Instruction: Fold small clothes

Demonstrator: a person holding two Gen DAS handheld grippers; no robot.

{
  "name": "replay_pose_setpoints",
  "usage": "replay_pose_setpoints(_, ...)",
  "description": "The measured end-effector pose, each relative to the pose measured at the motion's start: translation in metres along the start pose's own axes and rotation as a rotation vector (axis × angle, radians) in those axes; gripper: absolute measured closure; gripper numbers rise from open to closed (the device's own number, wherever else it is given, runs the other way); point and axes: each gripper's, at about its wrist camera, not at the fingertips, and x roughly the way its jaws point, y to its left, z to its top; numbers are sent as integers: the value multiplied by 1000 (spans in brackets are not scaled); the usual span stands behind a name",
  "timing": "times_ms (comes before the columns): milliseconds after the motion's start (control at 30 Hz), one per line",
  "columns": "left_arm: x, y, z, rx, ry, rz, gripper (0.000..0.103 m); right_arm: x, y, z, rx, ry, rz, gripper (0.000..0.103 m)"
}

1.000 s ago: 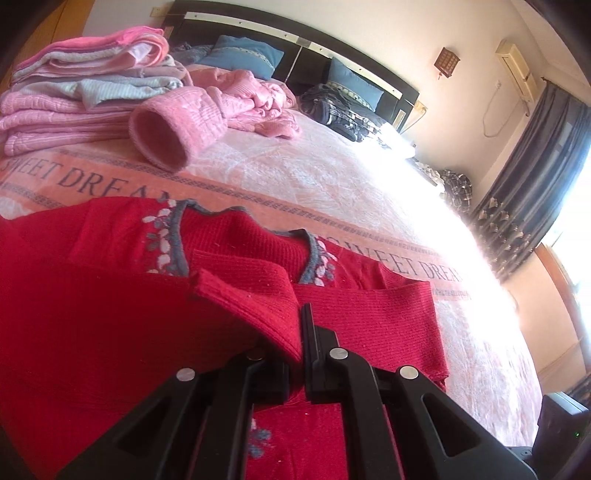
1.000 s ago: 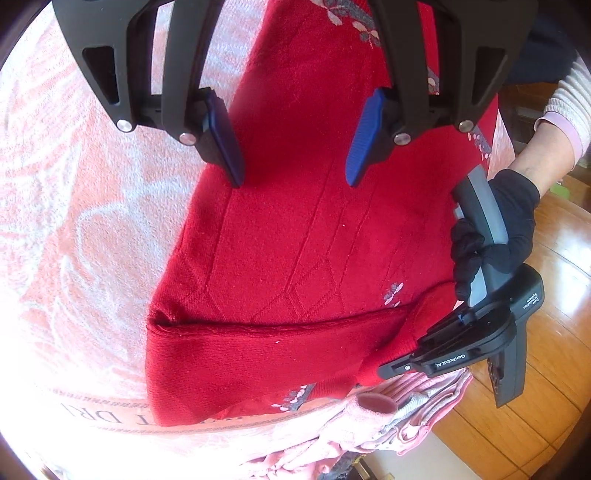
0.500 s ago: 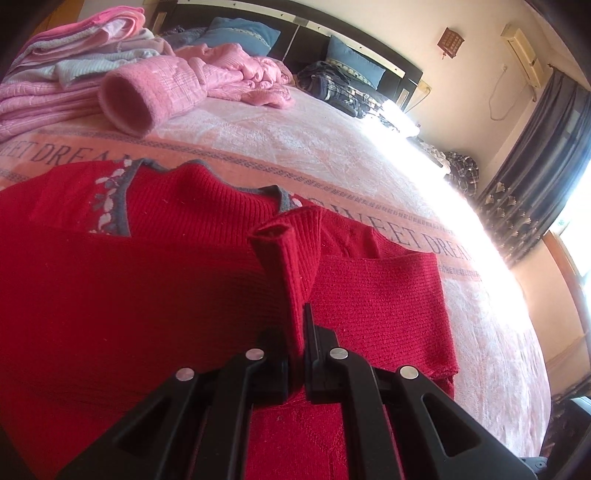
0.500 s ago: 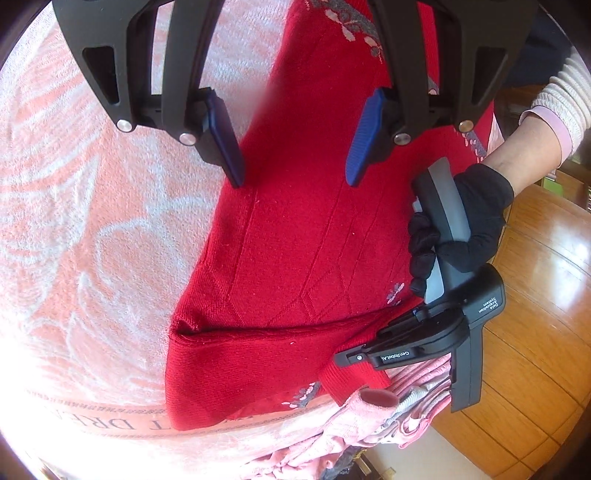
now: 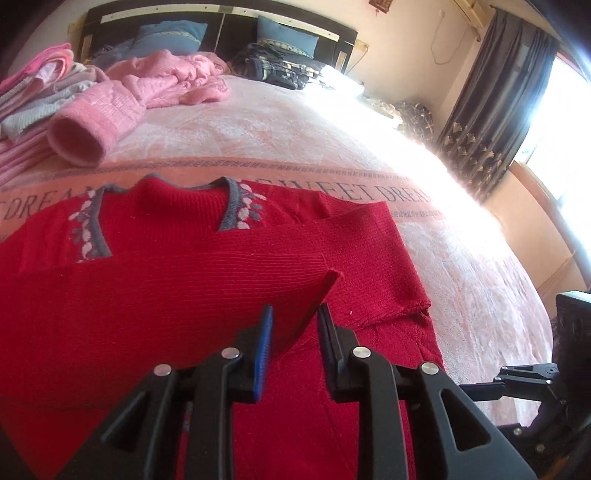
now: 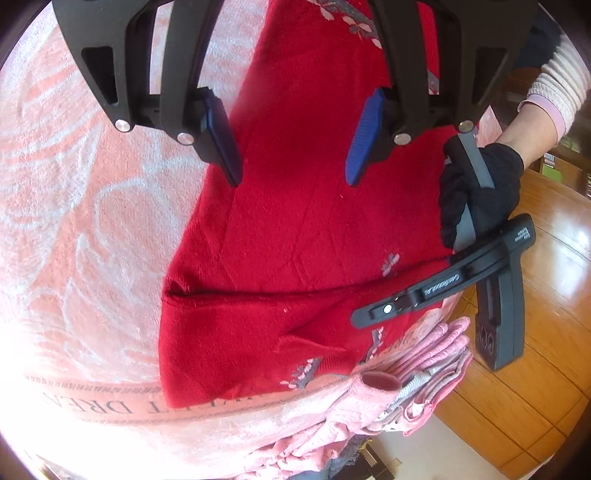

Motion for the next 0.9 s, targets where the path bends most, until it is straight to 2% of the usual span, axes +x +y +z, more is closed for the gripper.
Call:
replay_pose_setpoints(100,-33,45,4,-68,-43,44,77,-9,14,26,-15,-51,8,45)
replay_pose_setpoints(233,-67,113,2,-140,-81,205,71,4,17,67,63,-40,52,45)
replay_pose_setpoints(300,-72,148,-4,-204,-72,271,71,20,11,83,118,-25,61,45)
replay_pose_setpoints(400,-65,188,-18,-257,-17,330,71,48,0,99,175,5,19,48)
replay_pose_setpoints(433,-59,197,-24,-258,12,328,71,56,-5,102,194,17,14,49)
replay_pose_setpoints(533,-59,199,-30,-224,-10,300,72,76,-12,106,221,48,23,58)
replay_pose_setpoints(633,-68,195,-29,-239,-43,259,71,89,-12,112,220,61,-2,59)
replay_pose_setpoints(700,-77,194,-30,-233,-72,261,71,94,-11,114,231,56,-6,60)
replay_pose_setpoints(733,-81,195,-30,-233,-83,267,71,97,-9,116,232,49,-9,63)
replay_pose_setpoints(767,-86,197,-31,-239,-95,273,70,98,-5,118,225,45,-12,75)
replay_pose_setpoints(800,-91,199,-32,-248,-107,278,70,101,-2,120,214,47,-9,95)
replay_pose_setpoints(833,-96,203,-33,-259,-121,286,70,103,1,120,207,54,7,99)
replay_pose_setpoints(900,-105,210,-32,-271,-148,310,70,102,9,122,187,40,-8,99)
